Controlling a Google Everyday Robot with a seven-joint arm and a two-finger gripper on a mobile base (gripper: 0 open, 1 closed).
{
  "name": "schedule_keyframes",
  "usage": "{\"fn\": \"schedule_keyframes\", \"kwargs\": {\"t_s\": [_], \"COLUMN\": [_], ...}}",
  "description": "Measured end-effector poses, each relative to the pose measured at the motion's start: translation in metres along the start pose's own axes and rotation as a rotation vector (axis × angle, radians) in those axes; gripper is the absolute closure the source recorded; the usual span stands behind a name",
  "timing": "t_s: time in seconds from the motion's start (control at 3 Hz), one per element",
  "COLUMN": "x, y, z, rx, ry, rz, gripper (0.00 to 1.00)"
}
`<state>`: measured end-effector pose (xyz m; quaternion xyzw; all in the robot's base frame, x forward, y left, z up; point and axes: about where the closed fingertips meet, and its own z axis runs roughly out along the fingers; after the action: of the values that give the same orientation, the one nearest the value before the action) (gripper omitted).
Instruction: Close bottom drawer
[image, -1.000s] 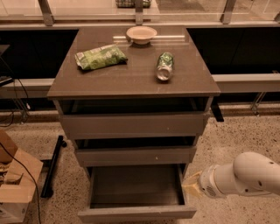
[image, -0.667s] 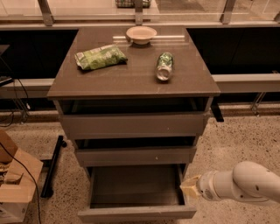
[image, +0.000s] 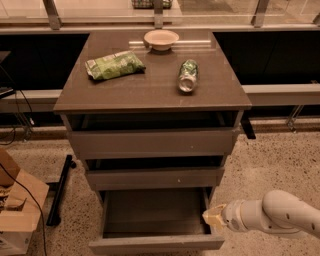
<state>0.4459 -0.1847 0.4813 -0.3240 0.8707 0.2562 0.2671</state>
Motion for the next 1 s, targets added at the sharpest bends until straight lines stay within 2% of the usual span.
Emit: {"fn": "schedule_keyframes", "kwargs": {"t_s": [0.67, 1.0], "x": [0.031, 0.057], "y": [-0.011, -0.017], "z": [0.058, 0.080], "rx": [-0.058, -0.071], "ry": [-0.036, -0.042], "rz": [0.032, 0.082], "gripper": [1.00, 1.00]}}
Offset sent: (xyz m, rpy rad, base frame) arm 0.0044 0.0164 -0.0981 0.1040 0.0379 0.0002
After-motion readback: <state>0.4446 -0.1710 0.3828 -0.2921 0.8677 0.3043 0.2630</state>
